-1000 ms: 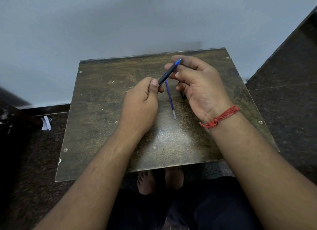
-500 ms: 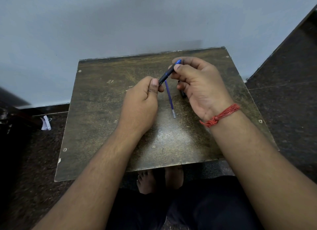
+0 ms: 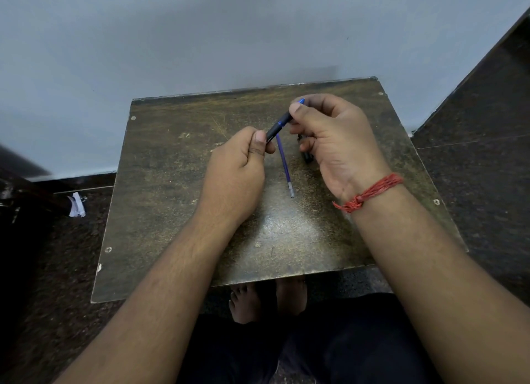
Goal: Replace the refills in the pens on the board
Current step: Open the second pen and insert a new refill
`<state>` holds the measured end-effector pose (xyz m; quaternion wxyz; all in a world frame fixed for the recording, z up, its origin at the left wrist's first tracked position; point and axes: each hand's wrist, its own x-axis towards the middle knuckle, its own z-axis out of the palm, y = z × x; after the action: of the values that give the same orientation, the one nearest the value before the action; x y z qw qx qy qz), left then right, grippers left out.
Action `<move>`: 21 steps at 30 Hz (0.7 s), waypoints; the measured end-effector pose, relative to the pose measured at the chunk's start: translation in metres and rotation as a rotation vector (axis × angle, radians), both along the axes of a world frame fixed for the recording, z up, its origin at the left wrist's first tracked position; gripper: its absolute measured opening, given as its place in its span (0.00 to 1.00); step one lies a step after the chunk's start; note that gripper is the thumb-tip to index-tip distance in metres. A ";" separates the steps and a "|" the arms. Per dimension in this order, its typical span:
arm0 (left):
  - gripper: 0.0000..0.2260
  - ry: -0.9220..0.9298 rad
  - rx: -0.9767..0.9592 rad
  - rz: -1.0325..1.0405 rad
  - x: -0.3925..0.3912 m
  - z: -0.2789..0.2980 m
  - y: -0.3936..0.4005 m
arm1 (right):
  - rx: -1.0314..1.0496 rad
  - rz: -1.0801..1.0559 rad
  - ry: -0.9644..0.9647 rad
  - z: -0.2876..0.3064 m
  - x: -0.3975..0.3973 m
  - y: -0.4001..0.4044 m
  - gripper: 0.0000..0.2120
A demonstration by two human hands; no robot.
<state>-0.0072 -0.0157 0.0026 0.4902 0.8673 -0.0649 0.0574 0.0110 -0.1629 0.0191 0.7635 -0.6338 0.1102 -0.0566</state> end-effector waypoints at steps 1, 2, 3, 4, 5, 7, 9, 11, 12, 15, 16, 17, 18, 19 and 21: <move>0.15 0.002 0.001 0.002 0.000 0.000 0.000 | 0.032 0.018 0.001 0.001 0.000 0.000 0.05; 0.15 0.001 0.002 0.003 0.000 0.000 0.000 | 0.068 0.039 0.000 0.003 -0.001 -0.001 0.08; 0.15 -0.001 0.001 0.004 0.000 0.000 0.000 | 0.101 0.057 0.001 0.004 -0.001 -0.001 0.10; 0.15 -0.003 -0.001 0.004 0.000 0.000 0.000 | 0.123 0.069 0.004 0.006 -0.002 -0.001 0.12; 0.15 -0.005 -0.001 0.005 0.000 0.000 0.000 | 0.132 0.071 0.011 0.006 -0.002 -0.001 0.13; 0.15 -0.003 0.003 0.005 0.000 0.000 0.000 | 0.108 0.050 0.021 0.005 -0.001 -0.001 0.11; 0.15 -0.004 0.003 0.006 0.000 0.000 0.000 | 0.026 0.014 0.027 0.002 -0.001 0.000 0.04; 0.15 -0.007 0.006 0.007 0.000 0.000 0.000 | -0.040 -0.013 0.026 -0.001 0.000 0.000 0.03; 0.15 -0.006 0.007 0.007 0.000 0.000 0.000 | -0.050 -0.018 0.025 -0.001 0.000 0.000 0.04; 0.15 -0.001 0.014 -0.002 0.000 0.000 0.000 | -0.038 -0.018 0.023 -0.001 0.000 -0.001 0.03; 0.15 0.002 0.017 -0.002 0.000 0.000 0.000 | -0.015 -0.011 0.025 0.000 0.000 -0.001 0.03; 0.15 0.007 0.020 -0.001 0.000 0.000 0.000 | 0.015 0.000 0.025 0.001 0.000 -0.001 0.05; 0.15 0.012 0.021 -0.001 -0.001 0.001 0.000 | 0.052 0.012 0.023 0.003 -0.001 0.000 0.08; 0.15 0.014 0.020 -0.002 -0.001 0.001 0.000 | 0.084 0.022 0.021 0.004 -0.001 -0.001 0.10; 0.15 0.014 0.018 -0.006 -0.001 0.001 0.001 | 0.113 0.040 0.022 0.006 -0.002 -0.002 0.12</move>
<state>-0.0083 -0.0152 0.0037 0.4830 0.8718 -0.0645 0.0495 0.0086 -0.1648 0.0253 0.7978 -0.5924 0.1089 -0.0279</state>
